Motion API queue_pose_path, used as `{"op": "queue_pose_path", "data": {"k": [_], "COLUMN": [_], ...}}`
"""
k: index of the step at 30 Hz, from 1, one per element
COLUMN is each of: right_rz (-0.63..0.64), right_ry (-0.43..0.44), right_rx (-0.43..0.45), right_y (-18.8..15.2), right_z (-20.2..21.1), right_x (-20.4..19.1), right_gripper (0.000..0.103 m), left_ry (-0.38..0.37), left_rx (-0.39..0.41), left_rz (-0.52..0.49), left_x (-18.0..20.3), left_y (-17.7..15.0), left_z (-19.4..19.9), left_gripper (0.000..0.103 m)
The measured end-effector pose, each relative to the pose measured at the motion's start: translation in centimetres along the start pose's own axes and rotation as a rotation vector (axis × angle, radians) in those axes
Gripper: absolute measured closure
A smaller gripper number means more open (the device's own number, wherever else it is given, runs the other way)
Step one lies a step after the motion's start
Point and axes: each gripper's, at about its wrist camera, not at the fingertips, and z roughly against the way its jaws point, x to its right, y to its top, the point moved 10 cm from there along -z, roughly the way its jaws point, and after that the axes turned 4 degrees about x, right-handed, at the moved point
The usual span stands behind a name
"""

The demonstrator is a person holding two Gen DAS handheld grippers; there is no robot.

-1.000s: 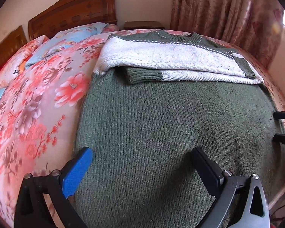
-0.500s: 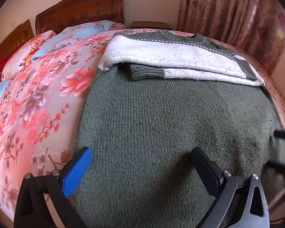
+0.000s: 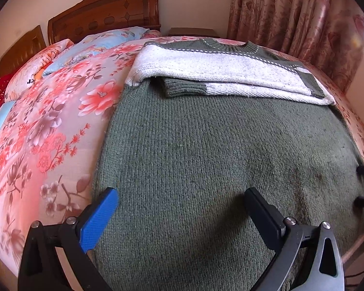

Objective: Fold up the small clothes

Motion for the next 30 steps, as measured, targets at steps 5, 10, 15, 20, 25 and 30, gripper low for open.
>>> {"op": "queue_pose_path", "data": {"k": [5,10,15,20,25,30], "right_rz": [-0.005,-0.039,0.000,-0.014,-0.100,-0.185], "right_ry": [-0.096,-0.038,-0.012,-0.018,-0.078,-0.097], "right_rx": [-0.034,0.103,0.084,0.065,0.020,0.009], "right_y": [1.5,5.9,5.7,2.4,-1.1,-3.9], "right_z": [-0.2,-0.4,-2.9,-1.3,1.1,2.8], "right_x": [-0.5,-3.4,-4.8,-2.6,0.1,0.6], "right_gripper": [0.039,0.039,0.039,0.039,0.039,0.039], "left_ry": [-0.035,-0.197,-0.095,-0.113,-0.141,-0.139], "left_rx": [-0.019,0.043,-0.030,-0.009,-0.043,-0.007], "left_rz": [0.059,0.017,-0.093,-0.146,-0.111,-0.058], "left_x": [0.0,4.8,4.7,2.5,0.0,-2.4], "left_y": [0.1,2.6,0.0,-2.5,-4.4,-5.2], "left_z": [0.9,2.8,-0.1,1.8,3.4,6.2], "left_gripper": [0.000,0.000,0.000,0.000,0.000,0.000]}}
